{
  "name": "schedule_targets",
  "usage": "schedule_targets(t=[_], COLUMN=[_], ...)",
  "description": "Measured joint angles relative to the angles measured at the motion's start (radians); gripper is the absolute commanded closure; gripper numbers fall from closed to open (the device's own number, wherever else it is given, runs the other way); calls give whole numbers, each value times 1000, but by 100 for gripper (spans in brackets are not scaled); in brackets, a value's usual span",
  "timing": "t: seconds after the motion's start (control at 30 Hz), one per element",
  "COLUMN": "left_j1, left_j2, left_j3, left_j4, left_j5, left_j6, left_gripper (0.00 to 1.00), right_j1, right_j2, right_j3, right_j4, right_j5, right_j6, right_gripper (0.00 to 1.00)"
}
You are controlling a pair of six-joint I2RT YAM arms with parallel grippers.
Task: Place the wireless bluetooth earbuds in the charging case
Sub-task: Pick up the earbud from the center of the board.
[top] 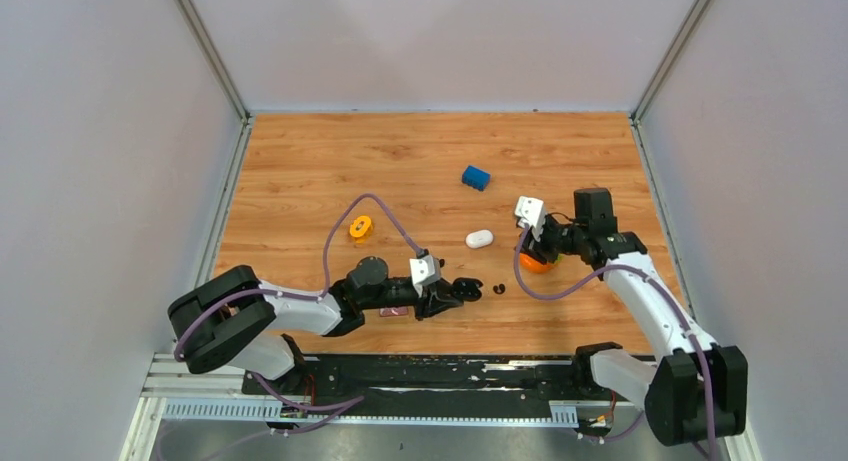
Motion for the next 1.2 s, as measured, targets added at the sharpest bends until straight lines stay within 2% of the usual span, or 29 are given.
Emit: schedule_targets(t=[0.17,0.27,0.47,0.63,0.77,1.2], left_j1=[79,112,121,122,125,127], left_j2=[35,68,87,88,88,88], left_j3=[-55,-69,-72,-72,-72,-77], left_j4=[208,310,417,446,447,439], left_j5=[27,39,52,53,52,47], left_j6=[-123,-188,-257,-276,-278,-277], left_gripper=[100,100,100,100,100,100], right_j1=[0,12,182,357,444,475], right_j2=[76,47,-48,-46,-31,30], right_j3=[17,-23,-67,-106,-138,-220], right_j4=[15,5,-9,4,5,72], right_j5=[-96,-117,-23,148,263,382], right_j6=[-51,-104,-189,-233,-241,-252], right_gripper=[66,65,68,73,75,79])
